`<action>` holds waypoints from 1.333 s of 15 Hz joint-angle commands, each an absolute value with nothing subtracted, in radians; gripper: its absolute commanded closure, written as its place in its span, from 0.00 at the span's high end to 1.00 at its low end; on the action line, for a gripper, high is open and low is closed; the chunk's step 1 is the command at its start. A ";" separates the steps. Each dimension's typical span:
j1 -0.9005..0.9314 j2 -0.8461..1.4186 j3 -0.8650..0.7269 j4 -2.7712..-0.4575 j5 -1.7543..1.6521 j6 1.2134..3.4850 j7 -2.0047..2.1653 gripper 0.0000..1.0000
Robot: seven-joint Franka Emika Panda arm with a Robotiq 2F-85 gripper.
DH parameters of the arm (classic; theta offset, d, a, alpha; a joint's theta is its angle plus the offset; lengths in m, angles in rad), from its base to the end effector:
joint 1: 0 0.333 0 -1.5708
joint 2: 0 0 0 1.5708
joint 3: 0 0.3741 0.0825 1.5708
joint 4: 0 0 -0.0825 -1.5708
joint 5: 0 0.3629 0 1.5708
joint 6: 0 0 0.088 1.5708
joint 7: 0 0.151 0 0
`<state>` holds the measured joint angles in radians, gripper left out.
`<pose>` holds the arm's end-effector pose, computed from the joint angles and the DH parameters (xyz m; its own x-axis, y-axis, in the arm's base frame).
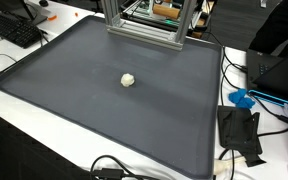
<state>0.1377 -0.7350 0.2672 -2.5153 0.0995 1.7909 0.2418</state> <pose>0.2450 0.1339 0.5116 0.9971 0.0741 0.0151 0.0727 -0.9942 0.0796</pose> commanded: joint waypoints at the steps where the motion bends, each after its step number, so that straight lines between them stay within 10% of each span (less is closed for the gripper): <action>1: 0.140 -0.735 0.270 -2.570 0.107 1.882 0.280 1.00; 20: 0.144 -0.744 0.253 -2.625 0.128 1.919 0.331 1.00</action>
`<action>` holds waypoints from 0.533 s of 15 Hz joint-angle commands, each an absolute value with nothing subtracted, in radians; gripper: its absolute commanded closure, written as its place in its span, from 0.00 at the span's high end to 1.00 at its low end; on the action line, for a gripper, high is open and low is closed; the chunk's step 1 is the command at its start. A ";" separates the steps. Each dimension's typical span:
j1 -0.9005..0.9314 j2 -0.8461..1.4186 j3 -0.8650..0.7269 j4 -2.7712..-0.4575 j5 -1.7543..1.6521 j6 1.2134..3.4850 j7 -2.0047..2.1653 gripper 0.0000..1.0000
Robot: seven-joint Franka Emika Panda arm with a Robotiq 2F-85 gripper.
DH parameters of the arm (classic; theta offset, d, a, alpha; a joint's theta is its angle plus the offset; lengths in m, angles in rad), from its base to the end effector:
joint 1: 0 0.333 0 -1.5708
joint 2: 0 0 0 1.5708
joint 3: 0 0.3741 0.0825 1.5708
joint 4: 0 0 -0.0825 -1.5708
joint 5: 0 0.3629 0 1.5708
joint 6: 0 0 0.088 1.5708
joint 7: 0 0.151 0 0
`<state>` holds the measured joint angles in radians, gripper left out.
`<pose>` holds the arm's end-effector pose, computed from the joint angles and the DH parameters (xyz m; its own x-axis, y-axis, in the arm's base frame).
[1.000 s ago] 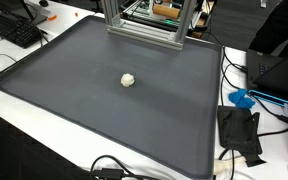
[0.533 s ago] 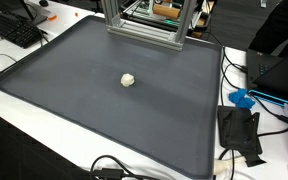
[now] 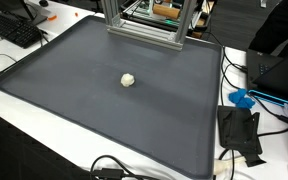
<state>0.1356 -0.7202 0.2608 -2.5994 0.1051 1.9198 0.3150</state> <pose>0.2551 0.1281 0.4813 0.9988 -0.0126 0.0483 -0.0155 -0.9981 0.0591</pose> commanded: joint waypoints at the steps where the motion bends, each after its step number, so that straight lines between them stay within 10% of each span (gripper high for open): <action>1: 0.145 -0.744 0.252 -2.625 0.131 1.918 0.331 0.98; 8: 0.144 -0.745 0.253 -2.627 0.129 1.906 0.340 0.83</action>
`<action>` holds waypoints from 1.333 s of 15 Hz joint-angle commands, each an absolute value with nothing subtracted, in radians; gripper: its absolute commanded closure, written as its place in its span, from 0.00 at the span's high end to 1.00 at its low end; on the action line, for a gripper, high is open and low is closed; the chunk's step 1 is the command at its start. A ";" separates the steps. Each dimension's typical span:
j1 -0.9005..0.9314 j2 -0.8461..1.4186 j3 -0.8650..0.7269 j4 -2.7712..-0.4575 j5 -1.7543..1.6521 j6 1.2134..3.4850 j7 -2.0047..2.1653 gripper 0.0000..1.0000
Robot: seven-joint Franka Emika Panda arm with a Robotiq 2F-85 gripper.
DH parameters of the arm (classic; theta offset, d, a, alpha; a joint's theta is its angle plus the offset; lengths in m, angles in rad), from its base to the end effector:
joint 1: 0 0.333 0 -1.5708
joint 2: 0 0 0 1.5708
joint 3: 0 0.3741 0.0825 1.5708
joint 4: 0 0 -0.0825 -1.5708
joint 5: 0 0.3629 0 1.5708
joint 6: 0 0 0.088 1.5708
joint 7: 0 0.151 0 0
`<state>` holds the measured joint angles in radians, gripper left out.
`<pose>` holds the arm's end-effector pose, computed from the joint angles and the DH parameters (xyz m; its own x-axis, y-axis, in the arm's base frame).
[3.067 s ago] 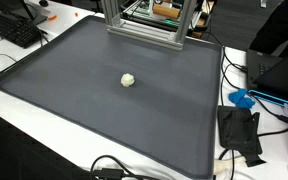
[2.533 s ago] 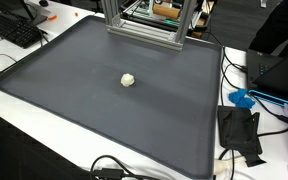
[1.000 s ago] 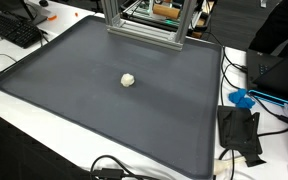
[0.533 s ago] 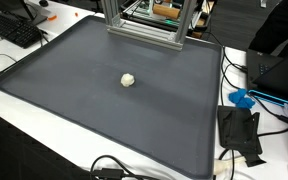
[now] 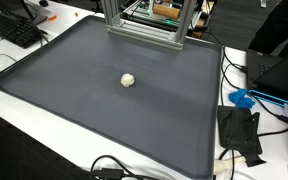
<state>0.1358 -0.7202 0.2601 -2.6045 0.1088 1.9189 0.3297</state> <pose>0.2541 0.1276 0.4790 0.9987 -0.0298 0.0425 -0.0322 -0.9979 0.0567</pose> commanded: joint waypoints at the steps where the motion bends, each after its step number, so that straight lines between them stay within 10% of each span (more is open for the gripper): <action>1: 0.145 -0.745 0.254 -2.626 0.129 1.902 0.340 0.81; 12: 0.149 -0.748 0.255 -2.623 0.131 1.870 0.338 0.68; 17: 0.152 -0.746 0.256 -2.623 0.135 1.870 0.338 0.22; 20: 0.154 -0.743 0.254 -2.626 0.140 1.878 0.335 0.22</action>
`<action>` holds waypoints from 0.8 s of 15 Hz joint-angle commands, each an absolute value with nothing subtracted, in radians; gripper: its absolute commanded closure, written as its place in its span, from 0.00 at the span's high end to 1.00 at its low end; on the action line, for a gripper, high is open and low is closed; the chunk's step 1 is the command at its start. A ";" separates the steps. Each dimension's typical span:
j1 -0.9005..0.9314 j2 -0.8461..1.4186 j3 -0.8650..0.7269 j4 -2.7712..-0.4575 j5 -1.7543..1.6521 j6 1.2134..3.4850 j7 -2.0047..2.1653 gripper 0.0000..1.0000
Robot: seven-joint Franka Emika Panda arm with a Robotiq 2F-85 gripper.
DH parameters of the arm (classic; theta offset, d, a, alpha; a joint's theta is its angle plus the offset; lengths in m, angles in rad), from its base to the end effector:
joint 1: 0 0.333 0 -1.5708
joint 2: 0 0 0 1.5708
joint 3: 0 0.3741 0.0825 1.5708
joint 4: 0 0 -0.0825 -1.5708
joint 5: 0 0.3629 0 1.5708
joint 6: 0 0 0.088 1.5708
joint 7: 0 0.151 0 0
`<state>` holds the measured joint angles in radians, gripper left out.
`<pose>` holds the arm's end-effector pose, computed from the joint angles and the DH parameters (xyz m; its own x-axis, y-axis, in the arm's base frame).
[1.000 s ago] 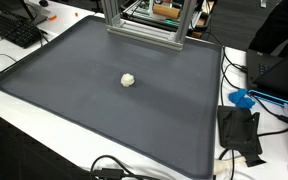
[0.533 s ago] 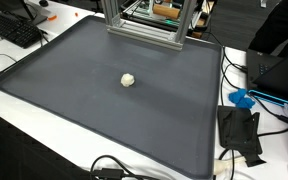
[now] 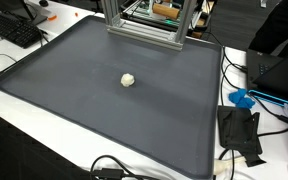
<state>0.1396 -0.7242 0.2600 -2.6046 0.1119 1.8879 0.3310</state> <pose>0.2486 0.1272 0.4772 0.9994 -0.0303 0.0162 -0.0312 -0.9975 0.0632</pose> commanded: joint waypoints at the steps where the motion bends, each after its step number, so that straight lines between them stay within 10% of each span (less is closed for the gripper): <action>1: 0.149 -0.744 0.257 -2.627 0.134 1.884 0.341 0.22; 12: 0.143 -0.713 0.264 -2.528 0.094 1.873 0.311 0.22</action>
<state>0.1404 -0.7242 0.2611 -2.5830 0.1067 1.8882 0.3229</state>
